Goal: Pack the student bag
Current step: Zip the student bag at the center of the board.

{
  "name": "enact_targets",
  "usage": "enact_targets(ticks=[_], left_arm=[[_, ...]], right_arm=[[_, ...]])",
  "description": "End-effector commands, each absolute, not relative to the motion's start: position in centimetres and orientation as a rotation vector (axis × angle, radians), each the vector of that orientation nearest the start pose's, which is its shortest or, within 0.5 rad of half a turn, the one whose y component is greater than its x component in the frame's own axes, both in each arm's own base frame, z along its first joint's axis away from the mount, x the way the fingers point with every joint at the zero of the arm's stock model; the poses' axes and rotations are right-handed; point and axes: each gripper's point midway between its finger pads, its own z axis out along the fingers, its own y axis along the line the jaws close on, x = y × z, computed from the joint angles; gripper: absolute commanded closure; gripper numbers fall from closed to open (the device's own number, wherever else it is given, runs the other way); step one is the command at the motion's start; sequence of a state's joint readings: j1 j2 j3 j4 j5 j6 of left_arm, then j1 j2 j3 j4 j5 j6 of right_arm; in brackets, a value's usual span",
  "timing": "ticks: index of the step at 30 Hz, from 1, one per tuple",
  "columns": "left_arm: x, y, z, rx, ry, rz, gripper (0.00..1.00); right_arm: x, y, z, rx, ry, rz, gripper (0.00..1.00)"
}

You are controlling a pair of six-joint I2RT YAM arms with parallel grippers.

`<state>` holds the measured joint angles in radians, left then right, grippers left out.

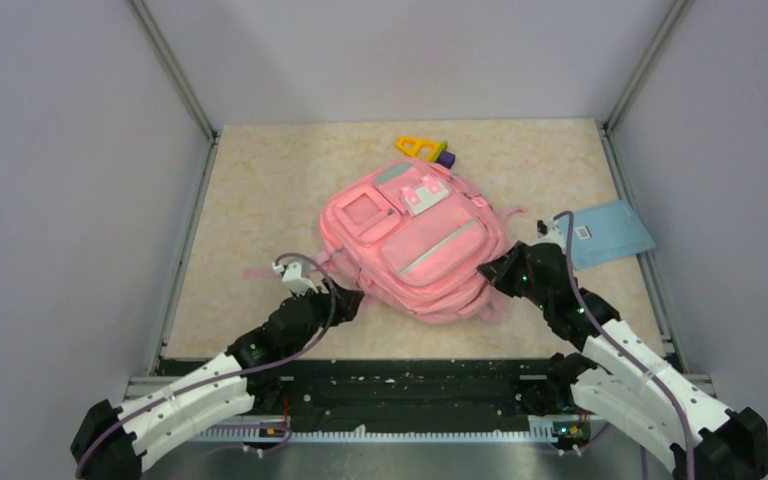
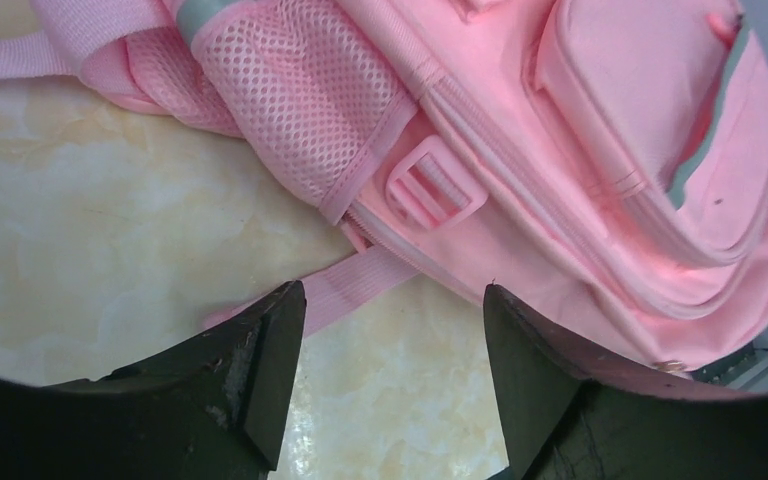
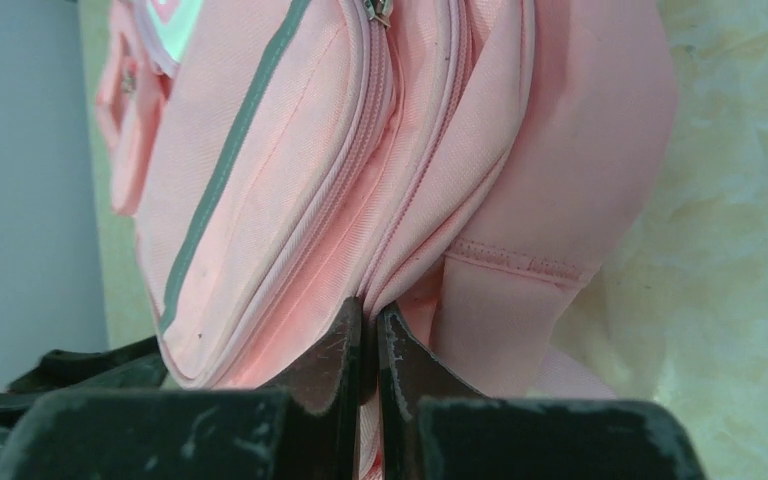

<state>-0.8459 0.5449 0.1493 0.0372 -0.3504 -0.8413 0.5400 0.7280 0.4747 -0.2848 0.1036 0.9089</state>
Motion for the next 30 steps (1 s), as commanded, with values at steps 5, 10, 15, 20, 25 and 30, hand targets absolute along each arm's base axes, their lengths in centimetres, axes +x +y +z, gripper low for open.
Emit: enact_targets(ticks=[5,10,15,20,25,30], left_arm=[[21.0,-17.5,9.8,-0.270,1.842,-0.826,0.39],[21.7,-17.5,9.7,-0.305,1.806,-0.827,0.47],[21.8,-18.1,8.0,-0.291,1.864,-0.810,0.52],[22.0,-18.8,6.2,-0.285,1.956,-0.775,0.57],[22.6,-20.1,6.1,-0.276,1.963,-0.806,0.58],[22.9,-21.3,5.9,-0.260,1.962,-0.844,0.58]], right_arm=[[25.3,18.0,26.4,0.457,1.804,1.048,1.00],[25.3,18.3,27.0,0.475,1.783,1.088,1.00],[25.5,18.4,27.3,0.486,1.773,1.102,1.00],[25.5,18.4,27.5,0.486,1.764,1.109,1.00],[25.5,18.4,27.7,0.487,1.760,1.110,1.00],[25.4,18.4,27.7,0.485,1.759,1.112,1.00]])
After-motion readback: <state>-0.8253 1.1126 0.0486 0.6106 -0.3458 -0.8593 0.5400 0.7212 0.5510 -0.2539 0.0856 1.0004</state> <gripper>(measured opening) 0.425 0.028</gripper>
